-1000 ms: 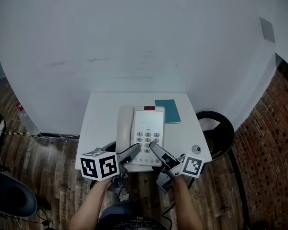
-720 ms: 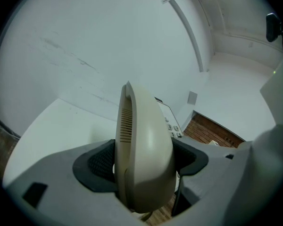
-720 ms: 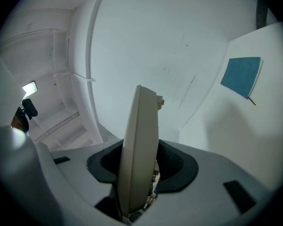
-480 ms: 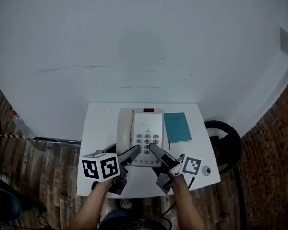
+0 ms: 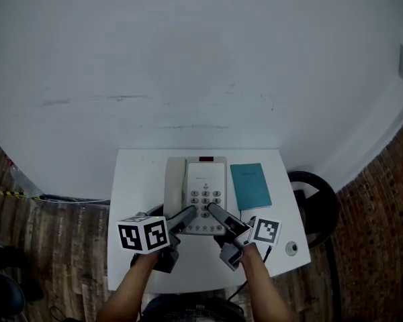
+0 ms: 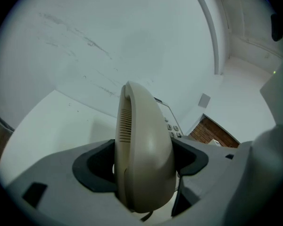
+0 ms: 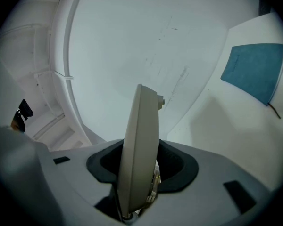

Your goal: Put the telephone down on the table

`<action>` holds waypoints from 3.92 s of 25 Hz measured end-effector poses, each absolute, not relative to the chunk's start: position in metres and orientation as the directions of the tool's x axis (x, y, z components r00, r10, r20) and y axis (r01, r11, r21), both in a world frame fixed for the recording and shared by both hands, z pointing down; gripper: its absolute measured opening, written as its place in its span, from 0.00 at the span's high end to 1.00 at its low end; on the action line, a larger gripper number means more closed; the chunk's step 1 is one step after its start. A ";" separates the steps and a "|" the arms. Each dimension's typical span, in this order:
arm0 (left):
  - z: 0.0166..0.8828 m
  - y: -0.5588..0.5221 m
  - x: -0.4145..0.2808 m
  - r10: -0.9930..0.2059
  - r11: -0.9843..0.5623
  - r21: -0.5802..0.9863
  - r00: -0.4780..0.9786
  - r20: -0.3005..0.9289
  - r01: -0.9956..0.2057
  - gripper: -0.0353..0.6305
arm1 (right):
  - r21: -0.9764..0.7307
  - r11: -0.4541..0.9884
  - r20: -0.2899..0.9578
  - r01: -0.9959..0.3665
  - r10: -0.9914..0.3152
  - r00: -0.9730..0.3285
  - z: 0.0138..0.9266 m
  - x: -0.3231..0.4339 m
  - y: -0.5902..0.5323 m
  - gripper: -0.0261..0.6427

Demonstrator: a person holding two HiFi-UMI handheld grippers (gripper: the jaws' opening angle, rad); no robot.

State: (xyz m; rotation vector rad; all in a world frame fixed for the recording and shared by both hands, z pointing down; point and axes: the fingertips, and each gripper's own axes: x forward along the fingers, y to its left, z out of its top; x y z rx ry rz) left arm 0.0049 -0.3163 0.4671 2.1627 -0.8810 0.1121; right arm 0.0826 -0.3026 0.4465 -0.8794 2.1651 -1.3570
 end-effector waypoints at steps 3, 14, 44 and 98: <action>0.483 -0.322 0.011 -0.539 -0.428 0.654 0.757 0.369 -0.624 0.41 | -0.915 0.283 -0.003 -0.289 -0.719 -0.695 0.461 0.089 -0.309 0.69; 0.544 -0.357 0.033 -0.558 -0.297 0.672 0.695 0.454 -0.678 0.41 | -0.940 0.211 0.065 -0.267 -0.659 -0.749 0.527 0.114 -0.353 0.69; 0.627 -0.400 0.046 -0.584 -0.234 0.636 0.630 0.512 -0.735 0.41 | -0.935 0.067 0.251 -0.348 -0.566 -0.785 0.618 0.126 -0.397 0.68; 0.617 -0.390 0.045 -0.547 -0.297 0.523 0.591 0.593 -0.799 0.41 | -0.410 0.150 0.631 -0.899 -0.665 -0.399 0.598 0.159 -0.372 0.63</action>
